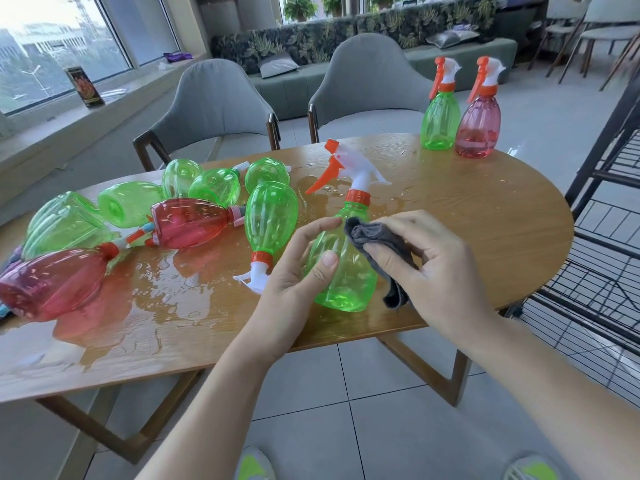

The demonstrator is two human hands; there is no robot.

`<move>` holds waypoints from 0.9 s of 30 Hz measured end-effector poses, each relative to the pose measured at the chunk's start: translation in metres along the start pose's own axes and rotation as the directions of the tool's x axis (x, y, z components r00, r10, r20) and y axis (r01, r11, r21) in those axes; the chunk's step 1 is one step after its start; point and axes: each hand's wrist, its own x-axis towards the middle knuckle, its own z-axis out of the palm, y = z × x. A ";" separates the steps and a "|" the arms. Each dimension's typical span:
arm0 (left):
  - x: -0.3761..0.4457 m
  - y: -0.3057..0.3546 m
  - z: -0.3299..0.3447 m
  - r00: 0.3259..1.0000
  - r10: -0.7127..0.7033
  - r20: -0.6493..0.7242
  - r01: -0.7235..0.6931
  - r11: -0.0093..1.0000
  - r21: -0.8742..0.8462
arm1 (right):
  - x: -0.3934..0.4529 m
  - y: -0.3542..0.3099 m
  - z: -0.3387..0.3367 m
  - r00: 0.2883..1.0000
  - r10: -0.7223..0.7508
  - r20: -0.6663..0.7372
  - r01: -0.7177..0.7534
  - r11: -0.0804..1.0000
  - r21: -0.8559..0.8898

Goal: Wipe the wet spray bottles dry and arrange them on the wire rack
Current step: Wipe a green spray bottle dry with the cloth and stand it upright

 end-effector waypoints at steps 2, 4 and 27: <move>0.001 -0.001 0.001 0.999 -0.023 -0.037 0.022 0.999 -0.035 | -0.006 -0.003 0.003 0.995 -0.082 0.048 0.084 0.996 -0.029; 0.001 0.000 0.002 0.995 -0.038 -0.087 0.035 0.999 -0.040 | -0.014 -0.005 0.007 0.982 -0.158 0.107 0.163 0.986 -0.039; -0.003 -0.008 -0.003 0.998 -0.047 -0.038 0.042 0.991 -0.130 | 0.009 0.006 -0.001 0.992 0.114 -0.061 -0.106 0.987 0.121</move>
